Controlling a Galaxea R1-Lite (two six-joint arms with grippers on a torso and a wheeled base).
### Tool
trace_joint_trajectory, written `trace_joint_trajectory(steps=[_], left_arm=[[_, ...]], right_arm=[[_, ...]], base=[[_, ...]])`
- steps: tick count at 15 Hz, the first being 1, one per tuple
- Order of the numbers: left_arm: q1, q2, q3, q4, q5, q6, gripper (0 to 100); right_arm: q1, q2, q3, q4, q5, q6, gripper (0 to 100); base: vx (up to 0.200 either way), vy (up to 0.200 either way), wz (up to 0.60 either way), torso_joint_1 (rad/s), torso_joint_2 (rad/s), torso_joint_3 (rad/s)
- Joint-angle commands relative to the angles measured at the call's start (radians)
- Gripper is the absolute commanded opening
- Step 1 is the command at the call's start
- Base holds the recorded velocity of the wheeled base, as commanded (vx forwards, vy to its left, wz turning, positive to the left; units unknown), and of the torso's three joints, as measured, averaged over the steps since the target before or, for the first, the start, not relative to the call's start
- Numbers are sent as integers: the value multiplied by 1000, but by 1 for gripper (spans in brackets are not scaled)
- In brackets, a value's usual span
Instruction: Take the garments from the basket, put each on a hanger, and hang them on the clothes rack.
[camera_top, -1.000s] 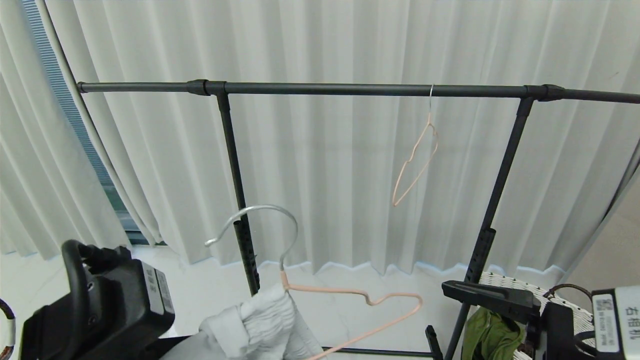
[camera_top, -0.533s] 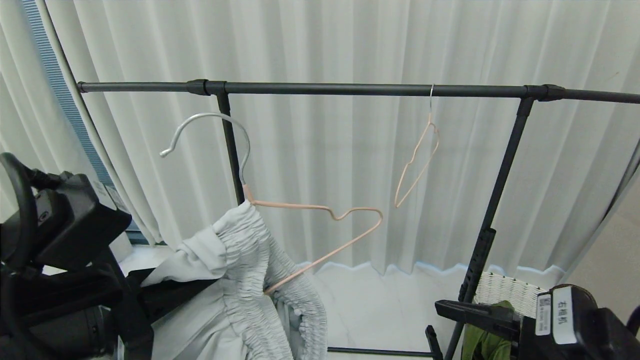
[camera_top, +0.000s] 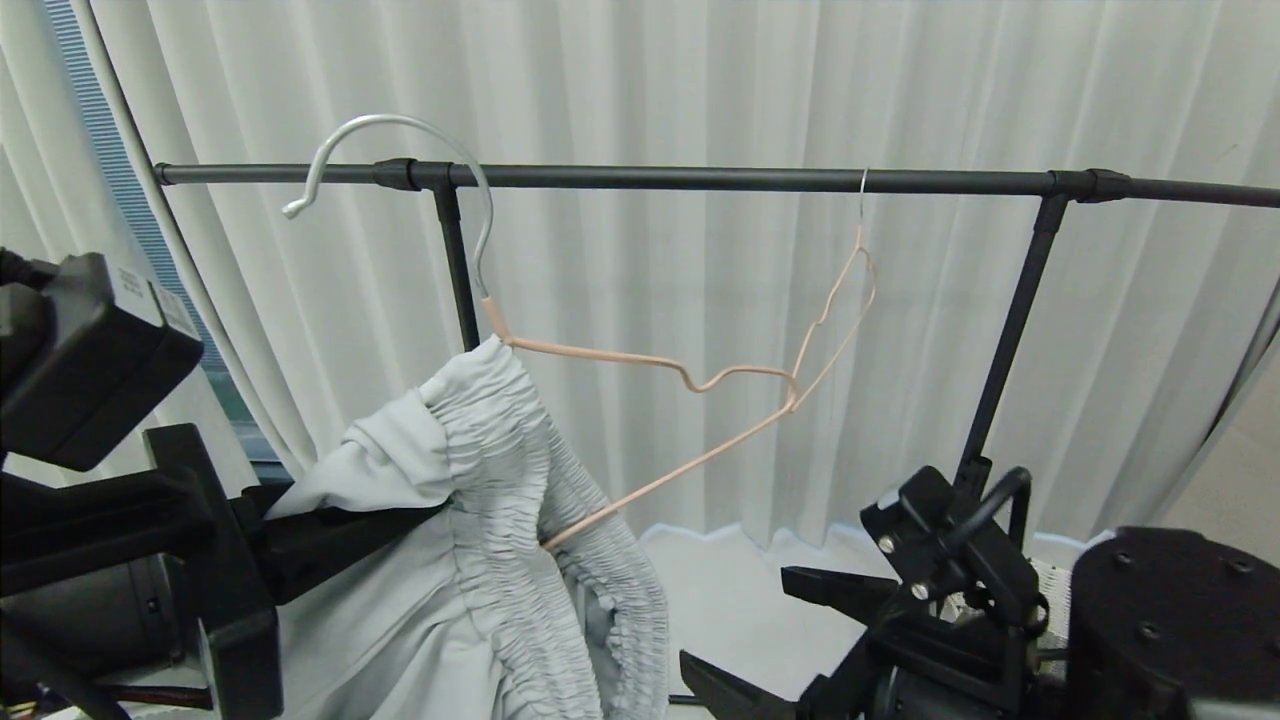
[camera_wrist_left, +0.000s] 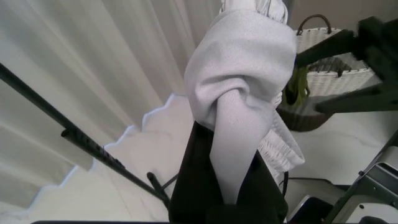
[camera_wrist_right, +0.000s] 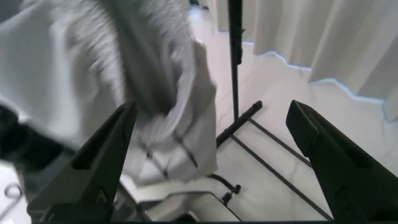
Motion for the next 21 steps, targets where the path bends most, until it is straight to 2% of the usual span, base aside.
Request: trace_joint_trajectory(steps=[1, 5, 9, 10, 12, 15, 17, 19, 20, 21], left_arm=[[-6, 6, -7, -1, 0, -1, 0], [-26, 7, -8, -7, 0, -1, 0], [-30, 7, -10, -10, 0, -1, 0], [-30, 7, -10, -24, 0, -1, 0], [-30, 11, -8, -38, 0, 1, 0], [-30, 11, -2, -38, 0, 1, 0], [-30, -3, 24, -38, 0, 4, 0], [-32, -20, 46, -38, 0, 6, 0], [-32, -22, 47, -38, 0, 6, 0], [-32, -49, 84, -38, -14, 7, 0]], right_arm=[[-16, 90, -64, 0, 0, 16, 100], [-16, 180, -124, -3, -3, 31, 100], [-19, 194, -105, -2, -11, 32, 100], [-19, 196, -96, 0, -39, 31, 0], [-19, 199, -74, 0, -72, 32, 0], [-36, 193, -71, 0, -82, 29, 0], [-106, 190, -67, 4, -126, 9, 0], [-197, 168, -44, 4, -131, -50, 0], [-203, 168, -44, 4, -131, -53, 0], [-287, 157, -47, 3, -129, -96, 0]], base=[[0, 0, 0, 0, 0, 0], [0, 0, 0, 0, 0, 0], [0, 0, 0, 0, 0, 0], [0, 0, 0, 0, 0, 0], [0, 0, 0, 0, 0, 0], [0, 0, 0, 0, 0, 0], [0, 0, 0, 0, 0, 0], [0, 0, 0, 0, 0, 0], [0, 0, 0, 0, 0, 0], [0, 0, 0, 0, 0, 0]])
